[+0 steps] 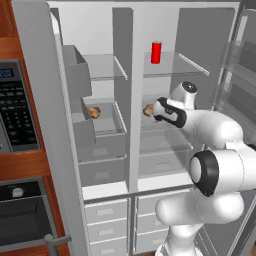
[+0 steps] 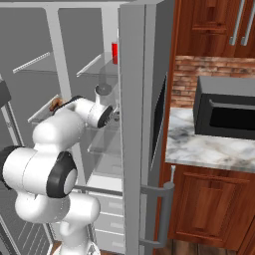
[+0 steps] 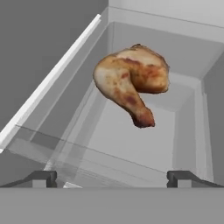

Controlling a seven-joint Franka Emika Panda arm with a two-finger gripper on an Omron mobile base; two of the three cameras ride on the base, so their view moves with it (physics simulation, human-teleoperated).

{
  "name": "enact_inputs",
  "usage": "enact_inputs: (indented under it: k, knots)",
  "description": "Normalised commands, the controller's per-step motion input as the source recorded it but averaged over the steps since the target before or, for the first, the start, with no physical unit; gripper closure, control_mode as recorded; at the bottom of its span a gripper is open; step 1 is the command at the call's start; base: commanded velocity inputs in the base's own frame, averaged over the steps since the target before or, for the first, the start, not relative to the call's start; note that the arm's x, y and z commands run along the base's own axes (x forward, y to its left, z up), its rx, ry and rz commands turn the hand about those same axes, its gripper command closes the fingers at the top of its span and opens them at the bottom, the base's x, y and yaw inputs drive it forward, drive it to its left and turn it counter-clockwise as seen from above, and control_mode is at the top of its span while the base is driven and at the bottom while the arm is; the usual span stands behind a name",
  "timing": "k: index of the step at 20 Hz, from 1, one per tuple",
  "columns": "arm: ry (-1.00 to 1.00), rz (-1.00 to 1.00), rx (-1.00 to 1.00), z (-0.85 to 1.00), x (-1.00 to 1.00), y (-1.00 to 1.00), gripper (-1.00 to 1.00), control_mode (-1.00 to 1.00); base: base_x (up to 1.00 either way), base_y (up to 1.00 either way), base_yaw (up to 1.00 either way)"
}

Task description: There's a chicken drumstick in the fridge that needs to be moved to the freezer for freezing. Pick up the chicken drumstick from the fridge, place it on any shelf in the freezer, and close the fridge and freezer doors when done.

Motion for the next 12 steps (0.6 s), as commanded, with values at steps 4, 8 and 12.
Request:
enact_inputs:
  k: [4,8,12]
  knots:
    - [0.0,0.08,0.0,-0.3,0.34,0.0,-1.0,-1.0,0.0,0.0,0.0]
    - [0.0,0.07,0.0,-0.27,0.38,0.0,-1.0,-1.0,0.0,0.0,0.0]
    - [0.0,0.05,0.0,-0.14,0.38,0.0,-1.0,-1.0,0.0,0.0,0.0]
